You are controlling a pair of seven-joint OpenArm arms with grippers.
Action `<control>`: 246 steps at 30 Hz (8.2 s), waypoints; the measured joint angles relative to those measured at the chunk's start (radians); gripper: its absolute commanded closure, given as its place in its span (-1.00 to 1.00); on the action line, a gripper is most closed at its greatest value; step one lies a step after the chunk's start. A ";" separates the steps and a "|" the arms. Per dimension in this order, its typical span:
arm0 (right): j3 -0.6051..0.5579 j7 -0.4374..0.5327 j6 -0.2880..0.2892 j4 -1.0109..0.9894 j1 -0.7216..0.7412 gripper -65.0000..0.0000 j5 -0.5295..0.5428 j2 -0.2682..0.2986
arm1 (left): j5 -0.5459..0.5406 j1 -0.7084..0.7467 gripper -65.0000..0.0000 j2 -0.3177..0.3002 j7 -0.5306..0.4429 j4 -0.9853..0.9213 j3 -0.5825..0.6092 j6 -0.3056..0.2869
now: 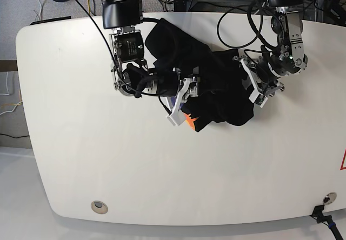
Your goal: Fold the T-shirt properly
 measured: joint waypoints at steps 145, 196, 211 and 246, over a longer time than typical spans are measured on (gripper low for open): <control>0.054 0.410 0.100 -0.355 0.174 0.97 -0.355 0.026 | 0.015 0.140 -0.04 -0.015 0.157 0.353 0.309 -0.001; -0.002 0.464 0.087 0.225 -0.079 0.98 -0.400 0.189 | 0.004 -0.055 -0.03 -0.190 0.082 0.343 0.249 -0.003; 0.070 0.799 0.095 0.526 -0.557 0.97 -0.796 0.348 | 0.086 0.468 -0.03 -0.122 -0.534 0.367 -0.191 0.000; 0.190 1.190 0.080 -0.080 -1.059 0.98 -0.975 0.193 | 0.220 0.755 -0.03 0.109 -0.747 -0.194 -0.204 0.012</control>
